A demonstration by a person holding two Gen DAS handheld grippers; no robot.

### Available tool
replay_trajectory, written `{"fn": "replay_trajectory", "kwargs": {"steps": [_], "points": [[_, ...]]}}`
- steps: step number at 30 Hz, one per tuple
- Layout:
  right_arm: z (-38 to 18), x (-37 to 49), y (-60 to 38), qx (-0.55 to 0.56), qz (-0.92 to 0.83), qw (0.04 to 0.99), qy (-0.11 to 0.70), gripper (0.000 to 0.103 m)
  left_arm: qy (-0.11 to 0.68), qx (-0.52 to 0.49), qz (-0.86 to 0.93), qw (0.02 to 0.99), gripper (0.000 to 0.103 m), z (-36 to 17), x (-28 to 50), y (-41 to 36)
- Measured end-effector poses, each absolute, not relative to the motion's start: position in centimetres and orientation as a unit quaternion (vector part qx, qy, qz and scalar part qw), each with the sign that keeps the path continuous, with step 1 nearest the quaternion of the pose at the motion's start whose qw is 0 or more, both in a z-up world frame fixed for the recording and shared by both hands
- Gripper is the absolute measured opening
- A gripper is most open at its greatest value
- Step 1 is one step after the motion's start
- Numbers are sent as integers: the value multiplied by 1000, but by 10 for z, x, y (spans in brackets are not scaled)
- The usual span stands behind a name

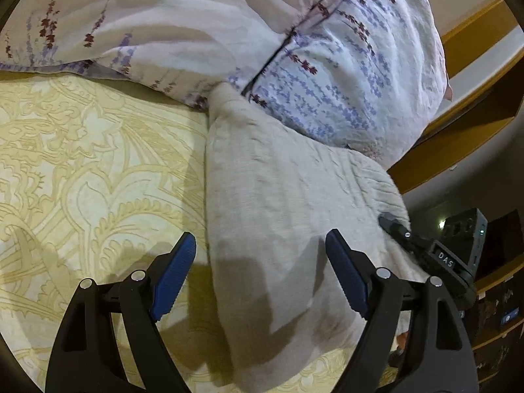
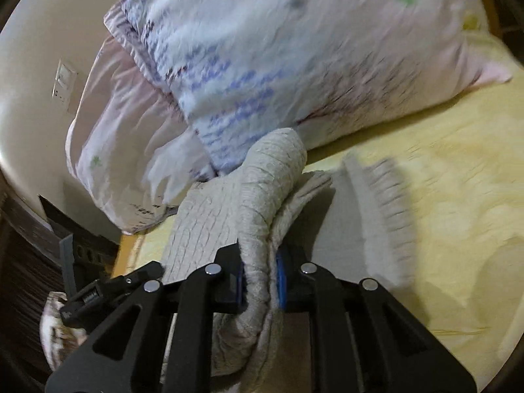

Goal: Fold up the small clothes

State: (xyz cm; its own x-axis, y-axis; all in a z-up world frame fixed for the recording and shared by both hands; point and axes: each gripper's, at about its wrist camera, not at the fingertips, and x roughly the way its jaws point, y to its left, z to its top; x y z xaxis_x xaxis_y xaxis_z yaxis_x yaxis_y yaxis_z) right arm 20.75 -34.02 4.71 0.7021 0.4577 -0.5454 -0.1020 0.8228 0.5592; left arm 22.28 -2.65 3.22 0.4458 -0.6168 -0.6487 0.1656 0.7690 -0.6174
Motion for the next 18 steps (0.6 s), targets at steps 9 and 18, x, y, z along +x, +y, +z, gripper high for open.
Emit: {"fn": "replay_trajectory", "kwargs": {"steps": [9,18], "points": [[38,191,-382,228,121,902,346,14,482,-215,-257,810,82,26,218,-55],[5,209,-409,260,100,887,368,23,491,-214,-266,802,82,20,212,-68]]}}
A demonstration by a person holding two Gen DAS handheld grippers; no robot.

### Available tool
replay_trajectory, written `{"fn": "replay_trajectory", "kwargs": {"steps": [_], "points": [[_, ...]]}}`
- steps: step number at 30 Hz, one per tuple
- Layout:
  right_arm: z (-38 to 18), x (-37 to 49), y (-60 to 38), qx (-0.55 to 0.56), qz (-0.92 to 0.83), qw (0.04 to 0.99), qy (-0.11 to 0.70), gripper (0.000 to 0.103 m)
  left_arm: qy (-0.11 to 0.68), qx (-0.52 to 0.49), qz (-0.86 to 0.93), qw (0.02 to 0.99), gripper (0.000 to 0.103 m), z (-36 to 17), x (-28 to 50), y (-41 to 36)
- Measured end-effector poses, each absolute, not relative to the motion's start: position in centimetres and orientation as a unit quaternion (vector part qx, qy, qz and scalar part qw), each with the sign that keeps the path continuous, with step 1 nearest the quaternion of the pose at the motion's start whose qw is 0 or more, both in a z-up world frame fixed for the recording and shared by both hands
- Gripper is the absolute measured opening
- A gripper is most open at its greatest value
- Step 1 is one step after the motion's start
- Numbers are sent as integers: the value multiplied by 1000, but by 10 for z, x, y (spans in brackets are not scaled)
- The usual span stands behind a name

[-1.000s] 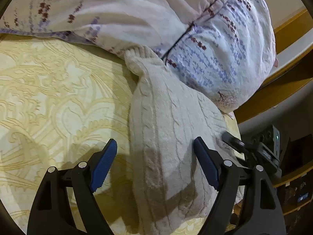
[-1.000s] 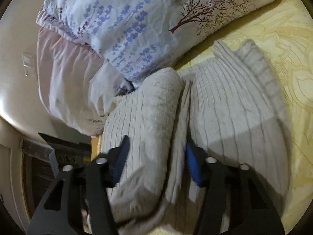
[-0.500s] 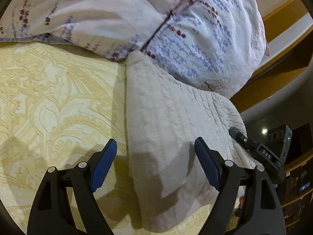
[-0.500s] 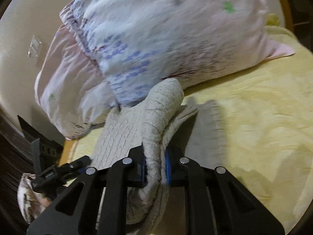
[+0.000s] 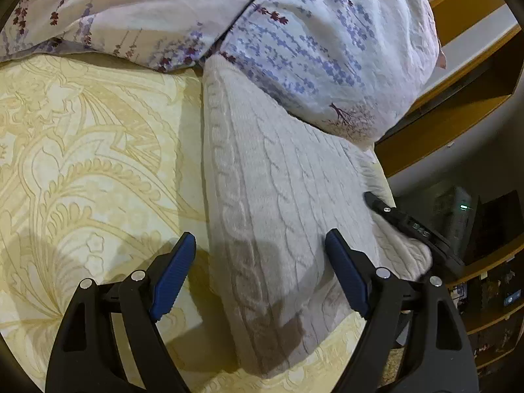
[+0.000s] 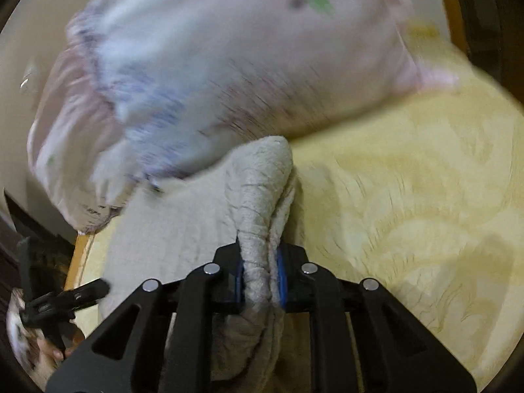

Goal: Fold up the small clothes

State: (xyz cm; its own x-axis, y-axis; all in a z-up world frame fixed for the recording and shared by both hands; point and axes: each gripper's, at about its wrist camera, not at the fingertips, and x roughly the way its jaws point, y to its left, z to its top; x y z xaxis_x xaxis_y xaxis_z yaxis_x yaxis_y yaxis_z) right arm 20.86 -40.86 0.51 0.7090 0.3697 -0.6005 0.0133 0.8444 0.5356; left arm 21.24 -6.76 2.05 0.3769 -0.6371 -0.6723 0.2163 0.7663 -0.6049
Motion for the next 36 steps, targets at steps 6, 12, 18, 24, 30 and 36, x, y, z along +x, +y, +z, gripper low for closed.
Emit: {"fn": "replay_trajectory", "kwargs": {"steps": [6,12,18,24,30,36], "points": [[21,167,-441,314,97,879,346,53,488,-214,-275,800,82,24,203,-62],[25,125,-440,344,150,863,339,54,490,-212,-278,799,82,22,194,-61],[25,109,-412,270,142,888,345,33,496,-204,-278,797,82,19,185,-63],[12,106,-407,257,139,888,356,26,497,-186,-276,801,82,18,178,-68],[3,97,-412,237,108,901,347,7,495,-167,-279,806,82,19,171,-77],[-8,89,-431,228,55,899,369,6,492,-146,-287,809,82,20,163,-83]]}}
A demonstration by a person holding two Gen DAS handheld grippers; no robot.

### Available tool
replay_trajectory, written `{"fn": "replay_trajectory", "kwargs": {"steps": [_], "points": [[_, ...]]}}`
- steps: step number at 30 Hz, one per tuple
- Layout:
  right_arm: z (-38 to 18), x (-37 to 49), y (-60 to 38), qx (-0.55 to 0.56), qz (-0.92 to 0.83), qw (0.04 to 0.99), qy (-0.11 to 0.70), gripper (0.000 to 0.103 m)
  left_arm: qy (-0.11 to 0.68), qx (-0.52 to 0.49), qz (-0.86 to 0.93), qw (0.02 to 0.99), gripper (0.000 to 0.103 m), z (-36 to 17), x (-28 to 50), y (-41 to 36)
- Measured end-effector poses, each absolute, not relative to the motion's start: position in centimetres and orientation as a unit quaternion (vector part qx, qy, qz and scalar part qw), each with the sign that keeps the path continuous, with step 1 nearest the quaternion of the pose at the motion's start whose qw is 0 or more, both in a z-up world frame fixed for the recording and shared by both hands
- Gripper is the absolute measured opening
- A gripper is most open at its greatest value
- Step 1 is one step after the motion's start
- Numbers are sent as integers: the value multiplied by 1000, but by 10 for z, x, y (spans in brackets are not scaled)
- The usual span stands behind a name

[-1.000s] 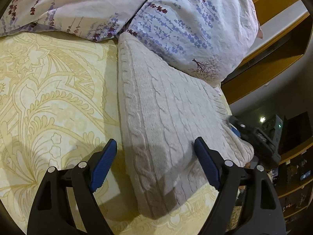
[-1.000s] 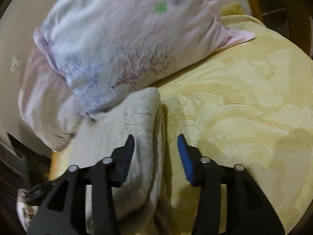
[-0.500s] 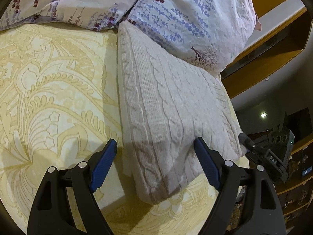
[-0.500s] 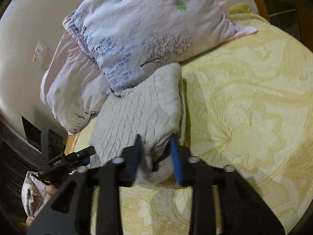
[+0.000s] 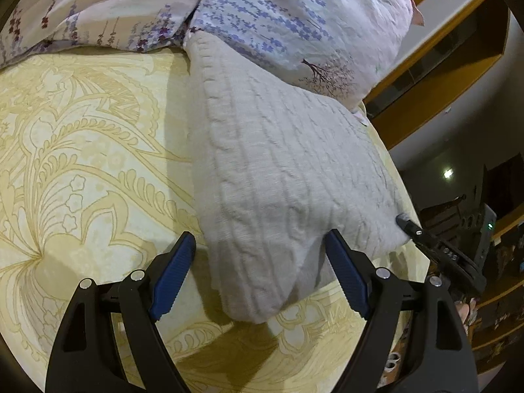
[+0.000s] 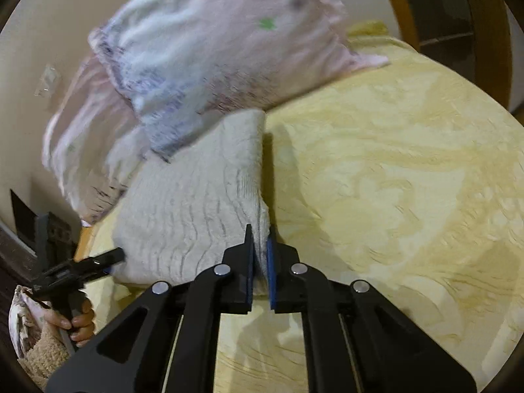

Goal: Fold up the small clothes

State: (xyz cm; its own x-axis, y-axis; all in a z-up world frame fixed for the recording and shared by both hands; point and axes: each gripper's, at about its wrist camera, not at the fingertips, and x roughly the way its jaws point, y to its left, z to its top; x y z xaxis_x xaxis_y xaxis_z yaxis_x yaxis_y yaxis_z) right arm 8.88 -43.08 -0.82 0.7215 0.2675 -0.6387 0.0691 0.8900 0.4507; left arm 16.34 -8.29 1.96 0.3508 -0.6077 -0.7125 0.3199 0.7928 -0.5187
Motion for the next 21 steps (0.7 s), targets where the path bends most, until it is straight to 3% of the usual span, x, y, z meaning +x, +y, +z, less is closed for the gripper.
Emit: {"fn": "replay_trajectory", "kwargs": {"steps": [4,7,8,9,12,15,16,17,18,21], "points": [[-8,96,-427,236,75,893,375,8,487,-131,-289,813,82,20,162,-87],[17,105,-433,255,85,901,341,30,486,-140,-294,811,82,19,163,-84],[23,113,-436,267,89,900,333,49,487,-142,-294,810,82,19,163,-83],[26,126,-439,279,95,896,331,55,488,-143,-294,809,82,19,164,-83],[22,163,-444,314,98,875,354,57,489,-148,-295,807,82,18,163,-79],[4,197,-447,349,94,849,387,54,490,-152,-296,806,82,18,164,-77],[0,202,-446,352,93,845,392,46,490,-153,-297,805,82,18,165,-77],[-1,207,-442,346,92,846,396,23,491,-153,-297,805,82,18,165,-77],[1,208,-438,327,86,856,391,12,490,-153,-298,805,82,18,165,-77],[6,208,-435,281,40,880,381,8,489,-155,-299,805,83,18,167,-77]]}}
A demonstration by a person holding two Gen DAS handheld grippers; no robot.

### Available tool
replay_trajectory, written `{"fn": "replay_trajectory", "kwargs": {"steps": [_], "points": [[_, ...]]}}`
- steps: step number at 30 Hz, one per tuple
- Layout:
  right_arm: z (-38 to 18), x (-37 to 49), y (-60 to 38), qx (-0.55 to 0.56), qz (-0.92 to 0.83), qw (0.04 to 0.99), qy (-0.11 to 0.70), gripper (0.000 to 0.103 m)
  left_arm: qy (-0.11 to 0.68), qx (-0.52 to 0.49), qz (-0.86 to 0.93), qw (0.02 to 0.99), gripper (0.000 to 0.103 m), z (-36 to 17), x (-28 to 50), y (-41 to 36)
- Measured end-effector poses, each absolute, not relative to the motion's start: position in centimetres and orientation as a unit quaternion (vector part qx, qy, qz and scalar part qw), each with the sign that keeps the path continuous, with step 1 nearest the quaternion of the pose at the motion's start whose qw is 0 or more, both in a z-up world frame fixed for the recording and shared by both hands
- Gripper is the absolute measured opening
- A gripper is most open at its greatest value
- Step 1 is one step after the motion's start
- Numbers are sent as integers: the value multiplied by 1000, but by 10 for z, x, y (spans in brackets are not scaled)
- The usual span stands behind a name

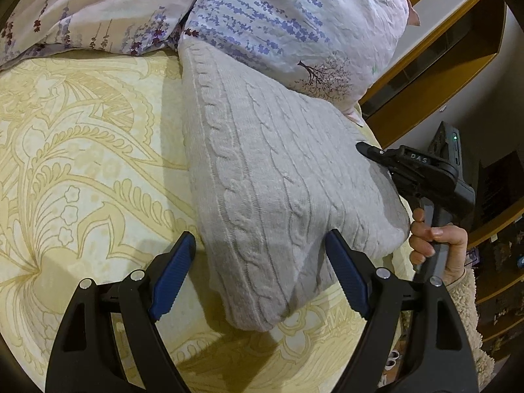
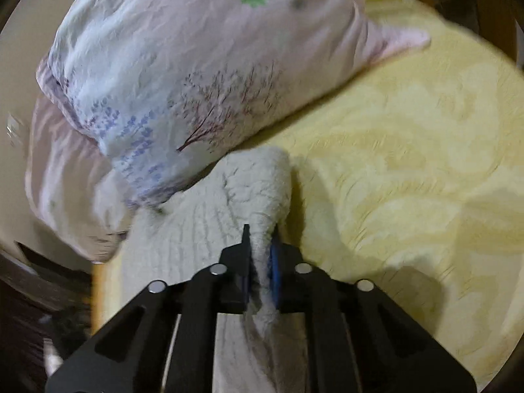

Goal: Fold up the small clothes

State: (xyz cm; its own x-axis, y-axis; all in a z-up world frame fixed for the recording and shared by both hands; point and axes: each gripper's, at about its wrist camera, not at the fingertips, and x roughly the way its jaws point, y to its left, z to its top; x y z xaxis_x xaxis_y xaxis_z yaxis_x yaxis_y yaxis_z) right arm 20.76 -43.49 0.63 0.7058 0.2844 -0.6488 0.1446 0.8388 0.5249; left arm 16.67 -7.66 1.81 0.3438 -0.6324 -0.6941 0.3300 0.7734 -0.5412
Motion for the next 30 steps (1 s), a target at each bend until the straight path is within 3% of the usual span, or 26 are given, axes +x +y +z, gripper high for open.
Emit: {"fn": "replay_trajectory", "kwargs": {"steps": [4,7,9,11,21,30], "points": [[3,206,-428,235,18,892,385,15,489,-166,-287,807,83,18,168,-78],[19,182,-418,201,12,914,353,27,503,-175,-272,802,83,20,173,-79],[34,166,-412,191,21,924,331,41,507,-177,-263,802,83,20,175,-82],[46,158,-407,186,32,925,328,47,508,-172,-248,807,83,21,175,-85],[53,160,-350,105,57,931,345,52,506,-131,-241,818,86,20,177,-98],[31,165,-355,96,27,933,347,52,509,-183,-240,806,86,22,186,-69]]}}
